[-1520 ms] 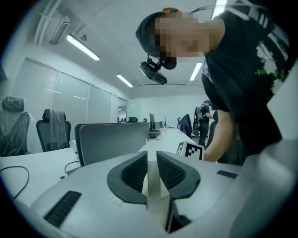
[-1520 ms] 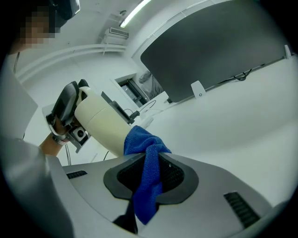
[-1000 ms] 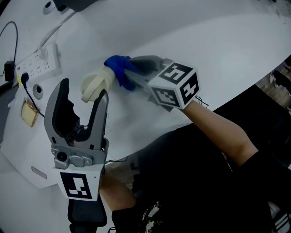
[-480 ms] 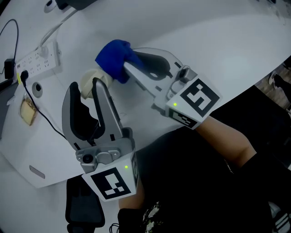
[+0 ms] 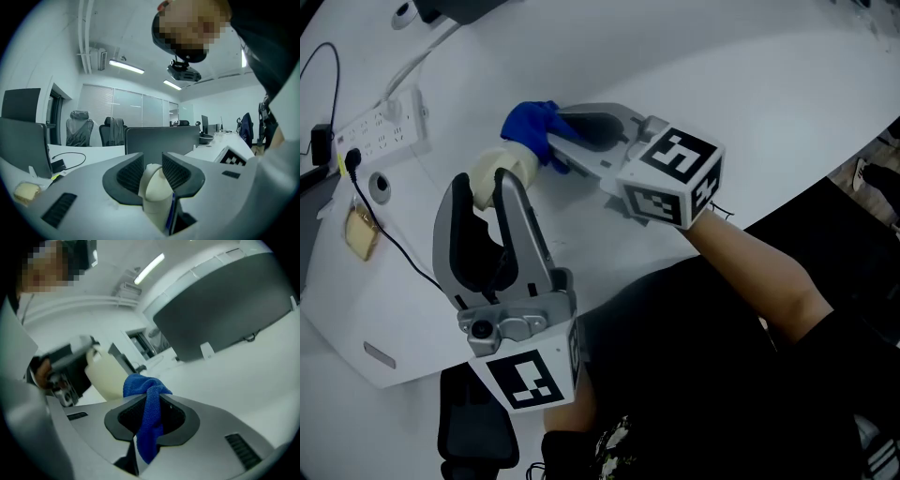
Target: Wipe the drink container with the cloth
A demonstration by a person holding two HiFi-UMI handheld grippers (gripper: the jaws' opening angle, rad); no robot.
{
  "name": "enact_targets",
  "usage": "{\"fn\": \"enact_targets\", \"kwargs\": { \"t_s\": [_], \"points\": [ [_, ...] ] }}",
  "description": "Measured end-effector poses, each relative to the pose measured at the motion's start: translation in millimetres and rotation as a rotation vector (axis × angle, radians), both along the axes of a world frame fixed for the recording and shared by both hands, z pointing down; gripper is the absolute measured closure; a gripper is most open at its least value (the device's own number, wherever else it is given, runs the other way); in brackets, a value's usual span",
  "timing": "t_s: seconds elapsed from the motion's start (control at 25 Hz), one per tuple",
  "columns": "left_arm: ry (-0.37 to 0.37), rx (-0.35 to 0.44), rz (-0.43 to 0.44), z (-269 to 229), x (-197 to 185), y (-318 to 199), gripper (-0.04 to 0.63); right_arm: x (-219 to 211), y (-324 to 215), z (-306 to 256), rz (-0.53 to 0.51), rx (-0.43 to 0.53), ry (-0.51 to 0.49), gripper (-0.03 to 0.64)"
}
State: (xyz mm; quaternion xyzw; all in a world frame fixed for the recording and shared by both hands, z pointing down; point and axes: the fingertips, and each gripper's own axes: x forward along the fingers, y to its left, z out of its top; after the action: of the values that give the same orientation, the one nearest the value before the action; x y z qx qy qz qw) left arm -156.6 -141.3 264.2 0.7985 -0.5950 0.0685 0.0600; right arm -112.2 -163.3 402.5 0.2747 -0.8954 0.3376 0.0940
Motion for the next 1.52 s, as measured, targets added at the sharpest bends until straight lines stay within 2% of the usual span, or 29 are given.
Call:
{"fn": "enact_targets", "kwargs": {
  "t_s": [0.04, 0.12, 0.28, 0.44, 0.72, 0.84, 0.96, 1.04, 1.24, 1.28, 1.44, 1.52],
  "points": [
    [-0.001, 0.002, 0.017, 0.0, 1.5, 0.4, 0.478, 1.2, 4.4, 19.1, -0.014, -0.047, 0.064, 0.552],
    [-0.002, 0.013, 0.09, -0.6, 6.7, 1.4, 0.483, 3.6, 11.3, 37.5, -0.026, -0.1, 0.116, 0.552],
    [-0.018, 0.033, 0.371, -0.5, 15.5, 2.7, 0.515, 6.0, 16.2, 33.4, -0.028, -0.108, 0.118, 0.552],
    [-0.035, -0.014, 0.593, 1.7, 13.1, 3.0, 0.533, 4.8, 23.3, 29.0, -0.047, -0.11, 0.114, 0.552],
    [0.002, -0.049, 0.884, 3.1, 9.3, 11.5, 0.538, 5.0, 27.1, 27.8, -0.062, -0.122, 0.103, 0.552],
    [0.027, -0.104, 1.024, 5.6, 7.1, 11.8, 0.538, 4.6, 24.7, 26.2, -0.068, -0.117, 0.107, 0.552],
    [0.019, -0.155, 1.152, 5.3, 10.0, 15.5, 0.538, 8.5, 24.0, 23.8, -0.064, -0.109, 0.107, 0.552],
    [0.002, -0.154, 1.17, 3.2, 13.2, 14.0, 0.538, 12.4, 25.2, 22.2, -0.059, -0.103, 0.108, 0.551],
    [0.003, -0.139, 1.07, 1.1, 12.3, 4.9, 0.531, 12.5, 24.8, 20.8, -0.059, -0.1, 0.113, 0.552],
    [0.008, -0.145, 1.057, 2.0, 11.0, 4.1, 0.518, 11.6, 24.0, 21.6, -0.061, -0.101, 0.114, 0.551],
    [0.016, -0.153, 0.995, -1.5, 8.7, 2.1, 0.397, 11.2, 21.2, 22.2, -0.068, -0.104, 0.112, 0.551],
    [0.006, -0.124, 0.893, -9.7, 6.0, -1.2, 0.361, 13.1, 20.4, 19.3, -0.062, -0.099, 0.111, 0.552]
  ]
}}
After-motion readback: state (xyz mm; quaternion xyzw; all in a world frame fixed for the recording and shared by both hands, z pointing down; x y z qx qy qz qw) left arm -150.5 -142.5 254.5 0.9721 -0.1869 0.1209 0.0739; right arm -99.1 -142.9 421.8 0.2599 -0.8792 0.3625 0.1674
